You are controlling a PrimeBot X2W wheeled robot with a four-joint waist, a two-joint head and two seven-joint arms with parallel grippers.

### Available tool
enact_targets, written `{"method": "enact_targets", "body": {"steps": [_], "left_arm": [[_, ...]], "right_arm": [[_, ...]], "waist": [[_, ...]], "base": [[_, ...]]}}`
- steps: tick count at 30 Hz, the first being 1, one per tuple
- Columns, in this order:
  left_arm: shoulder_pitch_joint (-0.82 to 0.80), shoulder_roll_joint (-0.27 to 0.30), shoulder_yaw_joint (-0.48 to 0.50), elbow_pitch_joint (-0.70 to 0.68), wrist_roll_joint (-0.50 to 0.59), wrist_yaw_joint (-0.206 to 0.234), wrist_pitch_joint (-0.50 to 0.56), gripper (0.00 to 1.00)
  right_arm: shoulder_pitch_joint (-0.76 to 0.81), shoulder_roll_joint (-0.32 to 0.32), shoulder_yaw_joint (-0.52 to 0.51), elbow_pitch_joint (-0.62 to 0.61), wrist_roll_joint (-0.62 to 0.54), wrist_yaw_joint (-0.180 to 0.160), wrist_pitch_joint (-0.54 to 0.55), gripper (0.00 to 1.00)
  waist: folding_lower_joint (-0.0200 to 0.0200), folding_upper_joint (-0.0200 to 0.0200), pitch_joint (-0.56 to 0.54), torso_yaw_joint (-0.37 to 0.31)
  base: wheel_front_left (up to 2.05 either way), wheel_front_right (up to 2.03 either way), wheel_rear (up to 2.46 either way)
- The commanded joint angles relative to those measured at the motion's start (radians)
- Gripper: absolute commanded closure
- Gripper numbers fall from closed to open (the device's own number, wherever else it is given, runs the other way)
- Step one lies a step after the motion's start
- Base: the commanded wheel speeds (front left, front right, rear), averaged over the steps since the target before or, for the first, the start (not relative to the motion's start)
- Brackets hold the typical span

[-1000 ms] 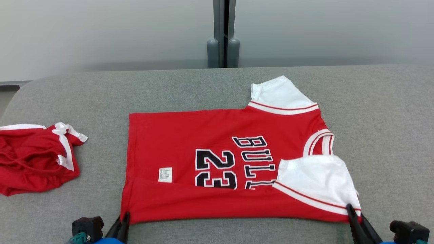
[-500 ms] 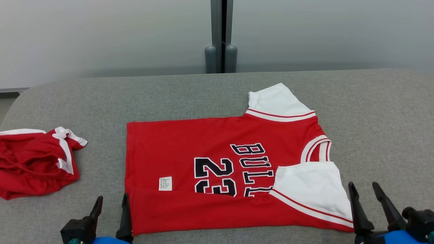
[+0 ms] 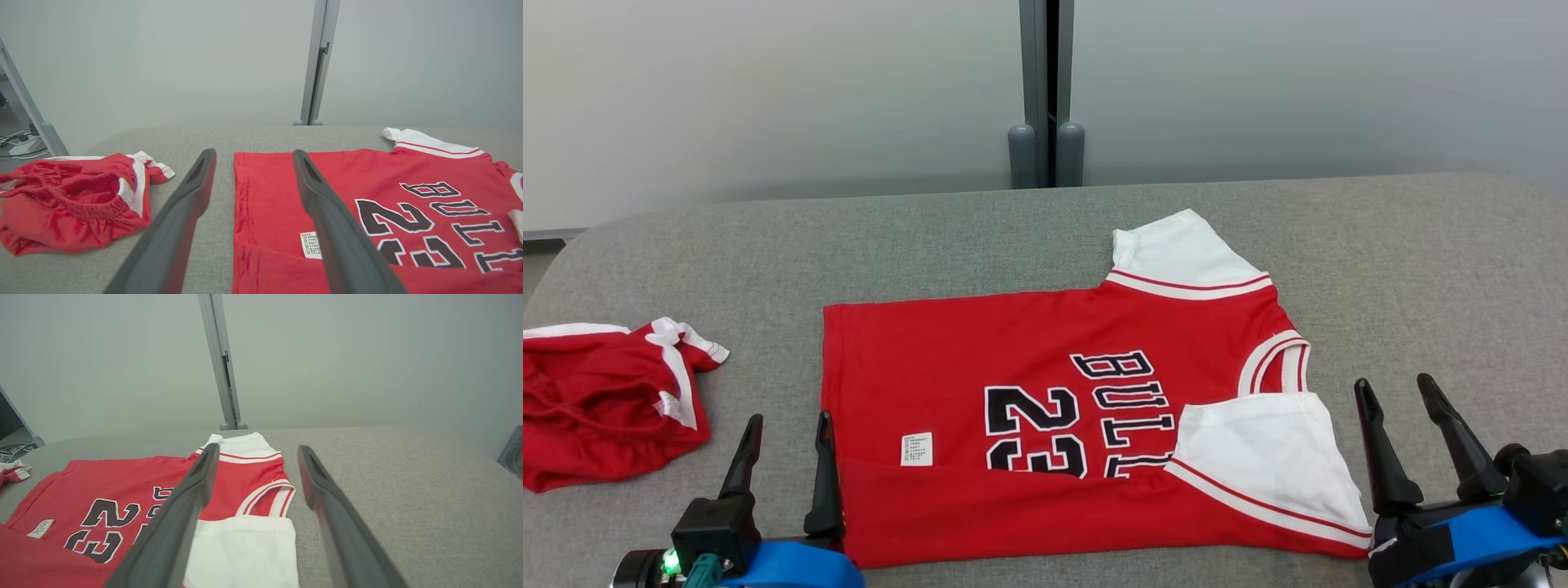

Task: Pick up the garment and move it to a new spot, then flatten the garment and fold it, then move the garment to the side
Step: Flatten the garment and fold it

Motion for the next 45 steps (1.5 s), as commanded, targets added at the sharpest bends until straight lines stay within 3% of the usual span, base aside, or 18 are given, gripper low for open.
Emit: {"method": "enact_targets", "body": {"steps": [1, 6, 13, 14, 22, 32, 33, 35, 45], "left_arm": [[-0.017, 0.009, 0.003, -0.011, 0.005, 0.009, 0.004, 0.0], [-0.076, 0.018, -0.004, -0.015, 0.003, -0.007, 0.031, 0.0], [-0.306, 0.038, -0.01, 0.135, -0.063, -0.121, 0.13, 0.0], [-0.306, 0.038, -0.01, 0.135, -0.063, -0.121, 0.13, 0.0], [-0.567, 0.049, 0.008, 0.482, -0.153, -0.252, 0.2, 0.0], [-0.77, 0.055, -0.025, 0.832, -0.21, -0.305, 0.256, 0.0], [-0.782, 0.053, -0.027, 0.854, -0.217, -0.306, 0.26, 0.5], [-0.798, 0.05, -0.035, 0.891, -0.229, -0.31, 0.254, 1.0], [-0.854, 0.057, -0.123, 0.919, -0.298, -0.311, 0.197, 1.0]], "right_arm": [[0.001, 0.004, -0.006, -0.006, 0.0, 0.0, 0.004, 0.0], [-0.009, 0.01, -0.015, -0.011, 0.011, 0.0, 0.006, 0.0], [-0.066, 0.014, 0.008, -0.021, 0.014, 0.0, 0.006, 0.0], [-0.066, 0.014, 0.008, -0.021, 0.014, 0.0, 0.006, 0.0], [-0.153, 0.002, 0.06, 0.014, 0.028, 0.0, -0.015, 0.0], [-0.211, -0.012, 0.086, 0.079, 0.057, 0.0, -0.043, 0.0], [-0.214, -0.014, 0.085, 0.088, 0.059, 0.0, -0.046, 0.0], [-0.226, -0.023, 0.083, 0.108, 0.067, 0.0, -0.05, 0.0], [-0.421, -0.092, 0.065, 0.279, 0.131, 0.0, -0.068, 0.0]], "waist": [[0.0, 0.0001, 0.004, 0.003], [0.0, 0.0001, 0.037, 0.011], [0.0, 0.0001, 0.133, 0.002], [0.0, 0.0001, 0.133, 0.002], [0.0, 0.0001, 0.224, -0.041], [0.0, 0.0001, 0.286, -0.073], [0.0, 0.0001, 0.288, -0.074], [0.0, 0.0001, 0.291, -0.076], [0.0, 0.0001, 0.323, -0.067]], "base": [[0.0, 0.0, 0.0], [0.0, 0.0, 0.0], [0.0, 0.0, 0.0], [0.0, 0.0, 0.0], [0.0, 0.0, 0.0], [0.0, 0.0, 0.0], [0.0, 0.0, 0.0], [0.0, 0.0, 0.0], [0.0, 0.0, 0.0]]}}
